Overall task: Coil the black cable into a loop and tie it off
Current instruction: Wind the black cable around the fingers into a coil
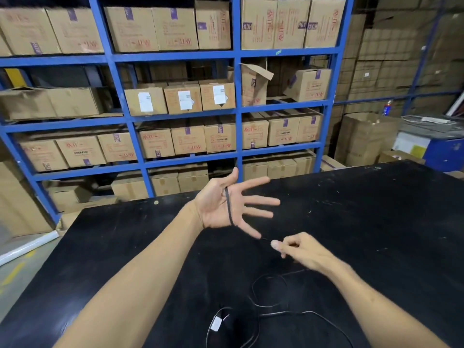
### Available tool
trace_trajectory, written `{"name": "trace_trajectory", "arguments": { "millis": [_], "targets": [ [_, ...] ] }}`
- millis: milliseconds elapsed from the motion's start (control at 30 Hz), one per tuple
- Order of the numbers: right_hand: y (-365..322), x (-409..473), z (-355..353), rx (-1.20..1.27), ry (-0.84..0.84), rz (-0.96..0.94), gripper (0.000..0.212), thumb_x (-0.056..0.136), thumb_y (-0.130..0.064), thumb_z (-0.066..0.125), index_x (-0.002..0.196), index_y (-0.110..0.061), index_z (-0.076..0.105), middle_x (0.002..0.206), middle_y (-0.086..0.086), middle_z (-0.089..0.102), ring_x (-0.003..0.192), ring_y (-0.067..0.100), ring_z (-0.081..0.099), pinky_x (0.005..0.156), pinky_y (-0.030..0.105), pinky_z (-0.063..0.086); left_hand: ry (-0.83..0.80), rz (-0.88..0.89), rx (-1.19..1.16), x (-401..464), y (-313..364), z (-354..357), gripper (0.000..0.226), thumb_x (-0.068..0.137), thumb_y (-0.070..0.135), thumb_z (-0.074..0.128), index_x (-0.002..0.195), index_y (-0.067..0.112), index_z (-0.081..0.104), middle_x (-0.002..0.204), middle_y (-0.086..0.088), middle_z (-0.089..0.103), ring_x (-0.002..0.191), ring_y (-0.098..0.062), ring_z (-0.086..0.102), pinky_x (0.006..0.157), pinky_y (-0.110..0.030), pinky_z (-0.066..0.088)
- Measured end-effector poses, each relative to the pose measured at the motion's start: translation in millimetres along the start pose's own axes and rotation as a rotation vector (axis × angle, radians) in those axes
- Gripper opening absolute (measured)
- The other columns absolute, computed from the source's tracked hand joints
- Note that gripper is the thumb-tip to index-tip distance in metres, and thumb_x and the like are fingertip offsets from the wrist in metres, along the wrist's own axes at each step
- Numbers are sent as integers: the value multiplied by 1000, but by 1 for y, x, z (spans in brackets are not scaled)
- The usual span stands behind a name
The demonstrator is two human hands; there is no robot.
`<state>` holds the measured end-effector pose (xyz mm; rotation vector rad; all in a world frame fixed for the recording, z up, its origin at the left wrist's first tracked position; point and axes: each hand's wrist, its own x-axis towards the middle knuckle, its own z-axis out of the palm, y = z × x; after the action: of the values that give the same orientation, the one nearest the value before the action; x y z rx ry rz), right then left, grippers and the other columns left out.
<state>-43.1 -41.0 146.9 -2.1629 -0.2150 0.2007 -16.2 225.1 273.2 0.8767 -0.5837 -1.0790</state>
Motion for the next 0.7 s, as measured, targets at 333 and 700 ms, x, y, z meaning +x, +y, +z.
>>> {"name": "trace_trajectory", "arguments": {
  "millis": [333, 700],
  "targets": [
    [-80, 34, -70, -218, 212, -141, 44, 71, -69, 80, 64, -26, 75, 56, -11, 67, 63, 5, 64, 63, 26, 45, 303, -384, 200, -6, -47, -2, 68, 94, 69, 29, 155, 39, 28, 169, -8, 13, 152, -42, -13, 109, -79, -10],
    [-79, -3, -5, 271, 28, -220, 27, 103, -30, 55, 102, -27, 82, 57, -6, 48, 47, 6, 39, 45, 23, 33, 597, 281, -111, -18, -22, -23, 64, 99, 62, 29, 157, 36, 23, 169, -13, -5, 149, -50, -14, 101, -88, 2]
  ]
}}
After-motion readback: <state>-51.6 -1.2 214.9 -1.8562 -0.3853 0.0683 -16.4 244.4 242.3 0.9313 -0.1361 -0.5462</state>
